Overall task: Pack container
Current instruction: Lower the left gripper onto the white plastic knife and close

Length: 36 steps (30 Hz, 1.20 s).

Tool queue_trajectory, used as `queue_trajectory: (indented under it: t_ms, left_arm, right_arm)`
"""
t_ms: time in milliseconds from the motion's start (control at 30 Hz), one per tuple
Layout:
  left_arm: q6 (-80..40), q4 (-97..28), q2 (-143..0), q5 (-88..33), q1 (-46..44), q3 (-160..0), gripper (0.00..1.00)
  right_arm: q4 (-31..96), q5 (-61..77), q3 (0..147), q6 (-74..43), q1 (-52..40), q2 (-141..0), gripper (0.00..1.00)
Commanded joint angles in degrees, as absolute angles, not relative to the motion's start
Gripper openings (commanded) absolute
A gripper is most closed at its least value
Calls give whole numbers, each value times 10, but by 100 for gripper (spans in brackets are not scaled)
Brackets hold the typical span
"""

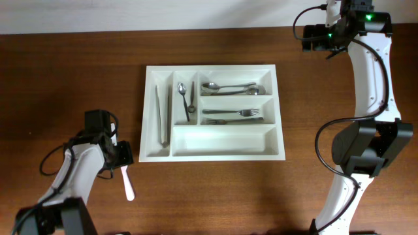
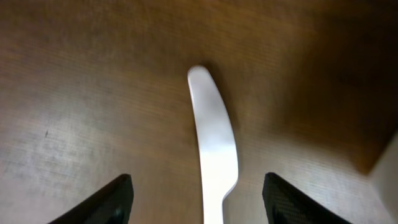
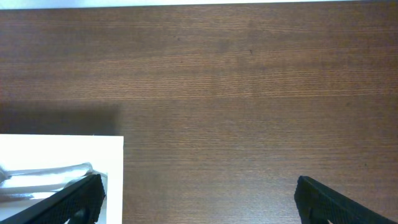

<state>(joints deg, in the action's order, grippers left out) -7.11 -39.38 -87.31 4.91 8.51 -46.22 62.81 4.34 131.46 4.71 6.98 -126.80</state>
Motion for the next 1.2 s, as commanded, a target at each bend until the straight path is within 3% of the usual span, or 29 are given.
queue_trajectory:
  t_ms: [0,200,267,367,467,700,800,867,900,1167]
  left_arm:
    - [-89,-366,-918,26,89,-456,65]
    - [-140,-324,-1009,-16,89,-456,59]
    - [-150,-321,-1031,-17,89,-456,52]
    - [-154,-323,-1054,-18,89,-456,29]
    - [-154,-329,-1058,-18,89,-456,16]
    - [-154,-326,-1057,-17,89,-468,12]
    - [-154,-326,-1057,-14,89,-488,17]
    - [-154,-332,-1057,-13,89,-507,46]
    - [-154,-341,-1057,-13,89,-517,51]
    - [-155,-444,-1052,-14,89,-583,57]
  right_arm:
    - [628,44,1324,44,68,-1254,99]
    - [628,44,1324,44,68,-1254,99]
    - [628,44,1324,44,68,-1254,99]
    - [628,44,1324,44,68,-1254,99]
    - [628,44,1324,44,68,-1254,99]
    - [628,44,1324,44,68,-1254,99]
    - [628,44,1324,44,68,-1254,99]
    - [628,44,1324,44,68,-1254,99]
    - [628,44,1324,44,68,-1254,99]
    - [628,44,1324,44,68,-1254,99]
